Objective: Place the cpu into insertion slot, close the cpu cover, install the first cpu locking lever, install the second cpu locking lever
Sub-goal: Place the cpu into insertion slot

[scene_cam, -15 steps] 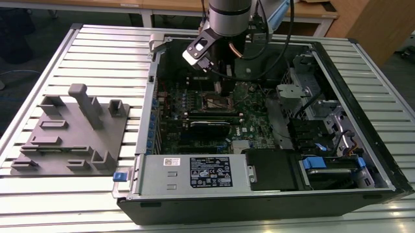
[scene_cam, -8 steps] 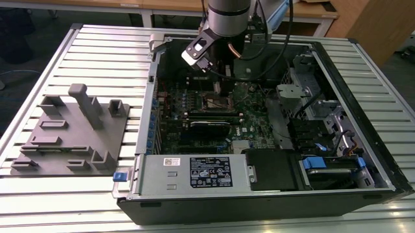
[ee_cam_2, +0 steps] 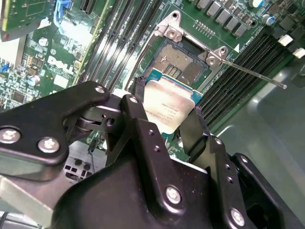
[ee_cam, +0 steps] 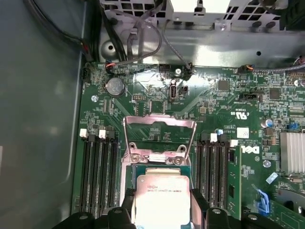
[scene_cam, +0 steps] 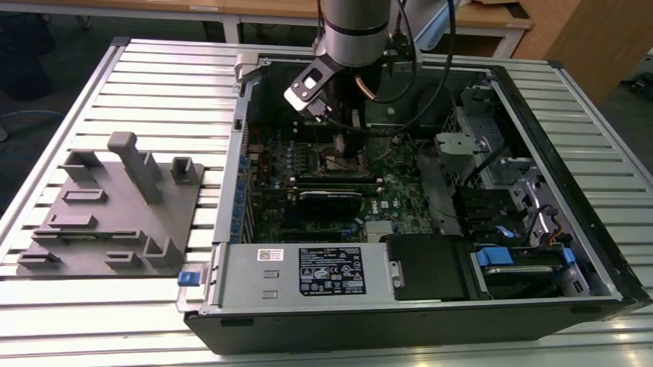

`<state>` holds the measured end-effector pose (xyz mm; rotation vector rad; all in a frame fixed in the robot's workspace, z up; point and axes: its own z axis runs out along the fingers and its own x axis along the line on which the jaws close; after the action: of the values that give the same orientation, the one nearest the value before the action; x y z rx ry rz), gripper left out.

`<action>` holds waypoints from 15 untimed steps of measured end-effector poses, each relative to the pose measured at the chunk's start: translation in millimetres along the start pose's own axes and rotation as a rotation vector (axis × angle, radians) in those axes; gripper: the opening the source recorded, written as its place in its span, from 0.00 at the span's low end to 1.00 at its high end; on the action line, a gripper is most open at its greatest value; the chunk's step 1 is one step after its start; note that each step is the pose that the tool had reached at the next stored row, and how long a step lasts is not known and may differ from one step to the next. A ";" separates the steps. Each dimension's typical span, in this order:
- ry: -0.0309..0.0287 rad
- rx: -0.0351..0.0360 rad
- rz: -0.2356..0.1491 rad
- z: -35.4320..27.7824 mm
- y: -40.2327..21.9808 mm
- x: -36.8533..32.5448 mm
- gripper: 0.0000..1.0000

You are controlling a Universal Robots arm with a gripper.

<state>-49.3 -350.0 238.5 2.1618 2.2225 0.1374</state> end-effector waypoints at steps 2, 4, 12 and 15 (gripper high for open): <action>-0.0001 0.0000 0.000 1.7 -0.8 0.1 0.54; -0.0001 0.0000 0.000 3.4 -2.8 0.4 0.54; 0.0000 0.0000 0.000 9.9 -4.8 0.7 0.54; -0.0003 0.0002 0.000 10.4 -4.9 0.8 0.54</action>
<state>-53.2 -348.9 227.8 2.1618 2.2224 0.1368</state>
